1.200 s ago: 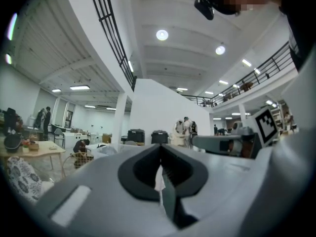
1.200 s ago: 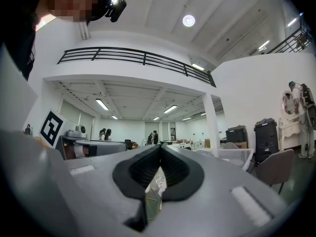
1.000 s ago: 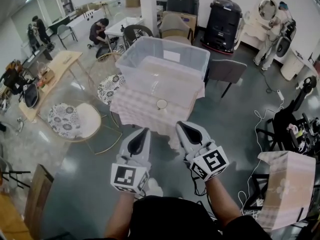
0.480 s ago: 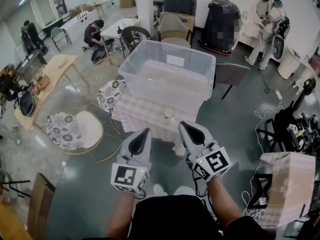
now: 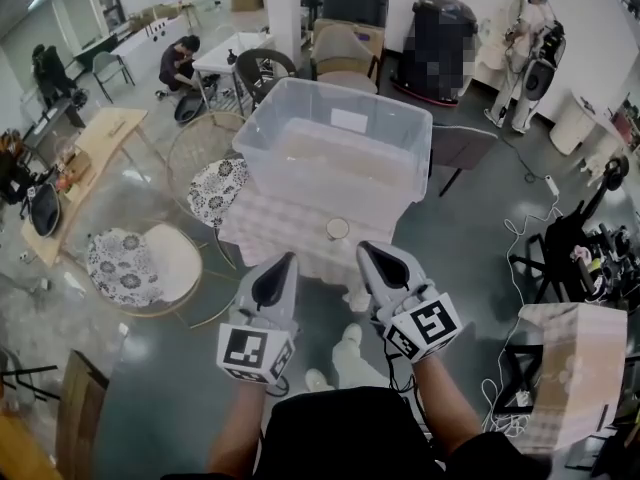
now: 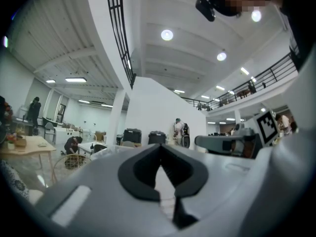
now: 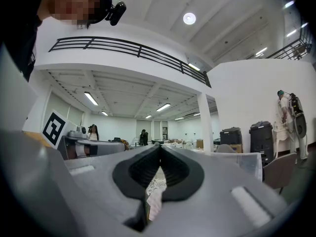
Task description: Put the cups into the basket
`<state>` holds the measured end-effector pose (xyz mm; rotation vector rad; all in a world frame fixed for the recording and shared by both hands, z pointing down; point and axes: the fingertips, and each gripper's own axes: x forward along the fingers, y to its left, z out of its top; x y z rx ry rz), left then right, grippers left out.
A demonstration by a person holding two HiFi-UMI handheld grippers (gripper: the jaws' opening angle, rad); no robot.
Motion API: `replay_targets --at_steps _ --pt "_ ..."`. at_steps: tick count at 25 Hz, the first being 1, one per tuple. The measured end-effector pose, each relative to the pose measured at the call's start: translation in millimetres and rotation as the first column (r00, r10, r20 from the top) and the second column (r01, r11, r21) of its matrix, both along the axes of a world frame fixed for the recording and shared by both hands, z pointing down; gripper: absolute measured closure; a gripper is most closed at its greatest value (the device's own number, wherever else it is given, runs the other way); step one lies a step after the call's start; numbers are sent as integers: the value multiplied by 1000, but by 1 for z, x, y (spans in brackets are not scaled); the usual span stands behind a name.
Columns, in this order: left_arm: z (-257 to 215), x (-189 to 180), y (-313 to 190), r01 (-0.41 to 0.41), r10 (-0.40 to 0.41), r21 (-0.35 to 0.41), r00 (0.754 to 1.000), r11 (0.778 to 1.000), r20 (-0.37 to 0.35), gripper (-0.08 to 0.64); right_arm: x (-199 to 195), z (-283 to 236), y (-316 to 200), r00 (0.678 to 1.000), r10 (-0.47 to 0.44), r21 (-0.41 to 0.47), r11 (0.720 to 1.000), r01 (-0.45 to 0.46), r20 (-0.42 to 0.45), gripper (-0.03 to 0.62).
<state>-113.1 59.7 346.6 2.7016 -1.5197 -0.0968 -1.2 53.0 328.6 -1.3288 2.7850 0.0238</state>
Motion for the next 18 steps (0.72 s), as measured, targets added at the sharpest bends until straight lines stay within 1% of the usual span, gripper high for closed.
replay_targets --at_steps 9,18 --pt "1 16 -36 -10 10 5 1000 1000 3 554 15 0 -35 1000 4 8 1000 -4 13 591" --pt "8 39 -105 -7 7 -4 1000 1000 -2 554 33 9 -104 1000 -18 -4 1000 18 21 591"
